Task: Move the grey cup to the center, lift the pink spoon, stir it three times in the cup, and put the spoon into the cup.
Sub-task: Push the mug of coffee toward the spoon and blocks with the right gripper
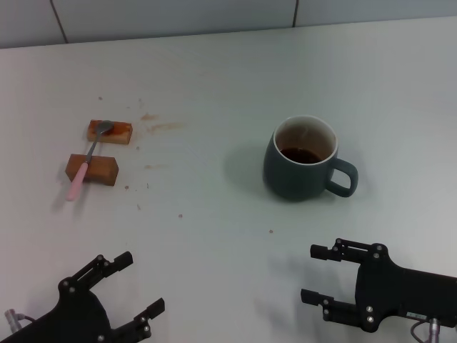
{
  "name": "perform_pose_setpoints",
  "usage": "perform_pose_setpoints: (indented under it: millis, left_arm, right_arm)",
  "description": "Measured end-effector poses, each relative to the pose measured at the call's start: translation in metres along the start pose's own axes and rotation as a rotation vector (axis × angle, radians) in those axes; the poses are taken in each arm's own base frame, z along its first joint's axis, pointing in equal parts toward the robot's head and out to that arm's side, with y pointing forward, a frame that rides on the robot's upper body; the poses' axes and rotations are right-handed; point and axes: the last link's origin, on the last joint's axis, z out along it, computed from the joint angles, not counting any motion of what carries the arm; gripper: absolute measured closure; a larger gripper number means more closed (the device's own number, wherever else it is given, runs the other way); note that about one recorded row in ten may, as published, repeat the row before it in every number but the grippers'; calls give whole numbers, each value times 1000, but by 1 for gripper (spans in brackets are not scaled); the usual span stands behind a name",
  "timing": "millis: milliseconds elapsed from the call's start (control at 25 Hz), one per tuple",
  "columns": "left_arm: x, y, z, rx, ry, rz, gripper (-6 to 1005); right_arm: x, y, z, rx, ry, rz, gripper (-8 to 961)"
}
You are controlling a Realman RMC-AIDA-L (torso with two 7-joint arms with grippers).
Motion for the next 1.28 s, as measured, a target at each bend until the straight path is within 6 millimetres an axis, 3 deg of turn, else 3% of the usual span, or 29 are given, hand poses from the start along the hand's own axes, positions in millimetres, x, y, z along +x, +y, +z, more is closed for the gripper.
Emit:
perform_pose_setpoints:
  millis: [1280]
  left_arm:
    - [1,-2,3,-9,4,0,183]
  right_arm:
    - [1,1,0,2,-1,4,290]
